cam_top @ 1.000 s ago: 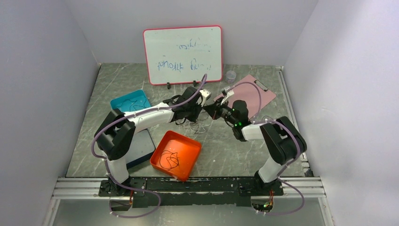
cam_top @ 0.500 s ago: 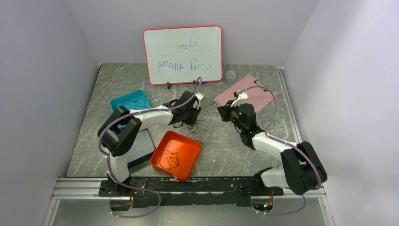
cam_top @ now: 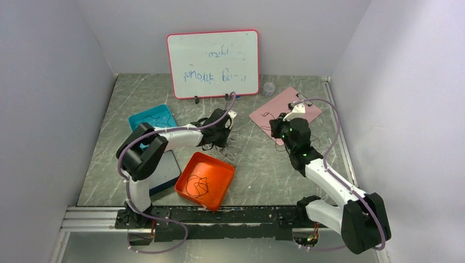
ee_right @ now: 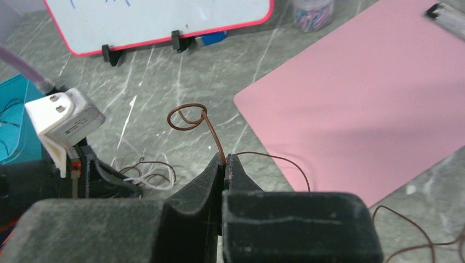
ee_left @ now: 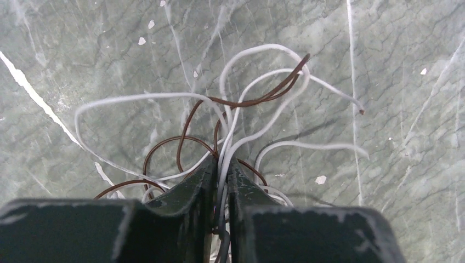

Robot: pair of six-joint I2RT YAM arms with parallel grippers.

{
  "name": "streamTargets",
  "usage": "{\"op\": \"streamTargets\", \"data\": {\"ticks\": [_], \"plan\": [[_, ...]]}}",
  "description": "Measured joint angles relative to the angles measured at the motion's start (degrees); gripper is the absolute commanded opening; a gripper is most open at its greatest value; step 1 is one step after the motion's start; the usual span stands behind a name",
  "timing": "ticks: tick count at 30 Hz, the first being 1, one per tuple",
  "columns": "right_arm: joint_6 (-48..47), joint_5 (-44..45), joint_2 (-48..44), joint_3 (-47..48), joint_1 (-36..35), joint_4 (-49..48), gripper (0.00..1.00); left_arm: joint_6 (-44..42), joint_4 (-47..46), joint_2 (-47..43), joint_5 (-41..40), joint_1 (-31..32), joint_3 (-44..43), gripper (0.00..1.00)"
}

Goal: Untangle the cables

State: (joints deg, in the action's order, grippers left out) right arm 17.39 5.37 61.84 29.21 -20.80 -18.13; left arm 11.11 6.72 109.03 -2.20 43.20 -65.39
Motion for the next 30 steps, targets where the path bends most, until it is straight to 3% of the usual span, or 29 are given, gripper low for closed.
{"op": "streamTargets", "data": {"ticks": [5,6,16,24,30], "plan": [[-1.01,-1.25,-2.21,3.98,2.95,6.71,0.00,0.28,0.31,-2.43,0.13,-0.04,0.90,0.50],[-1.49,-2.08,-2.16,6.25,3.52,9.49,0.00,0.28,0.37,-5.55,0.52,-0.04,1.77,0.52],[-2.82,-6.88,0.11,11.93,3.65,21.68,0.00,0.26,-3.08,-23.78,4.28,-0.04,2.10,0.58],[0.02,-12.15,1.99,12.04,3.26,25.29,0.00,0.26,-5.20,-22.67,7.85,-0.02,-0.61,0.59],[2.43,-14.16,2.05,12.04,2.51,25.77,0.00,0.31,-6.01,-18.71,9.60,0.92,-4.28,0.54]]}}
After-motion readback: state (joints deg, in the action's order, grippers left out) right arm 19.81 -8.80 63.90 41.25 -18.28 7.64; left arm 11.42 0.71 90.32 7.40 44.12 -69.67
